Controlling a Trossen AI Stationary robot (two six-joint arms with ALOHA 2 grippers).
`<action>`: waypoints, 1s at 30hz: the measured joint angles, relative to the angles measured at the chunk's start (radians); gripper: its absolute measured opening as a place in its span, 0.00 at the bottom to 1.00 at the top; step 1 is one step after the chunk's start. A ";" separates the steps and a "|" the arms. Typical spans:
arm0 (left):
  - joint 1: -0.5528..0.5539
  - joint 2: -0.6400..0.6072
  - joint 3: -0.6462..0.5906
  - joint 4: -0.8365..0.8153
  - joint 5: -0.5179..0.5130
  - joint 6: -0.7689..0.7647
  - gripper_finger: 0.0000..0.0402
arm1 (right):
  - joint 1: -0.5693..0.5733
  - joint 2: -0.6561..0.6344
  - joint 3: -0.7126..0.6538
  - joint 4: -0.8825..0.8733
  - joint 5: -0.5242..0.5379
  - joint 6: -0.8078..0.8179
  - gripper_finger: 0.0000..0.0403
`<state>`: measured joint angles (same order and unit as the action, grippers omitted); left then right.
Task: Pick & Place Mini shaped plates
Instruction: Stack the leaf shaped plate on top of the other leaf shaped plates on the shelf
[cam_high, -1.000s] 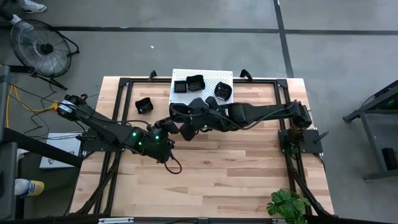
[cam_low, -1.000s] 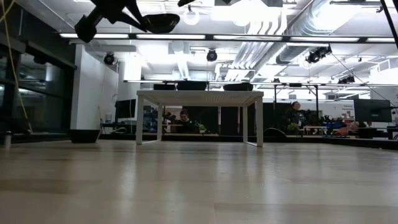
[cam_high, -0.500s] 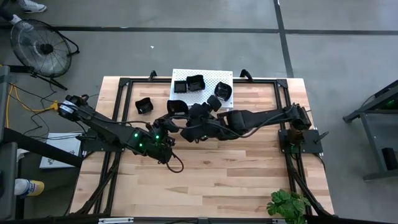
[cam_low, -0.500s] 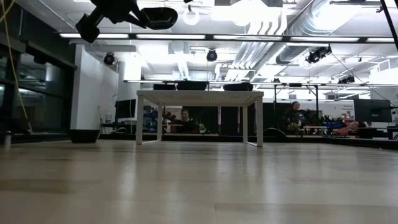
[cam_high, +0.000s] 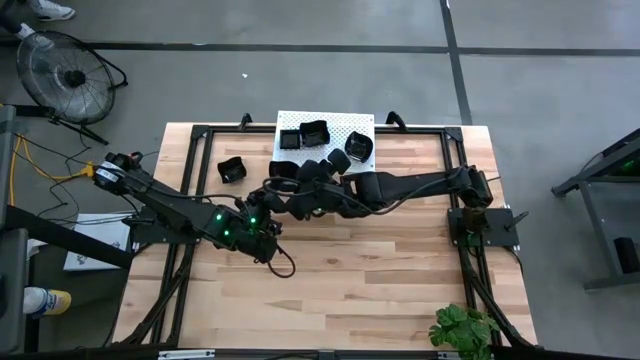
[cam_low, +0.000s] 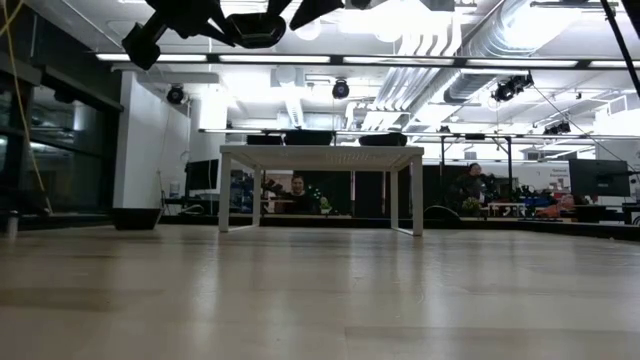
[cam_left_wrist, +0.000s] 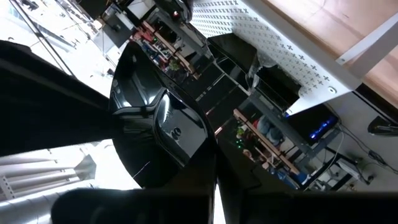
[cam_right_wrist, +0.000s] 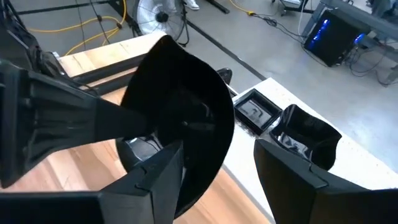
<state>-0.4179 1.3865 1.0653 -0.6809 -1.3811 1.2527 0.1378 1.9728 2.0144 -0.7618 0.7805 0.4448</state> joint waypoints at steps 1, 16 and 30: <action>0.000 0.000 0.000 0.000 0.000 0.000 0.00 | -0.002 0.000 0.000 0.006 0.000 0.001 0.48; 0.000 0.000 -0.001 0.000 0.002 -0.001 0.00 | -0.014 0.000 0.000 0.027 -0.013 0.027 0.20; 0.000 -0.001 -0.001 0.001 0.067 -0.004 0.00 | -0.014 0.000 -0.002 0.023 -0.056 0.019 0.01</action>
<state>-0.4175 1.3857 1.0645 -0.6798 -1.3145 1.2488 0.1234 1.9728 2.0129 -0.7391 0.7244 0.4633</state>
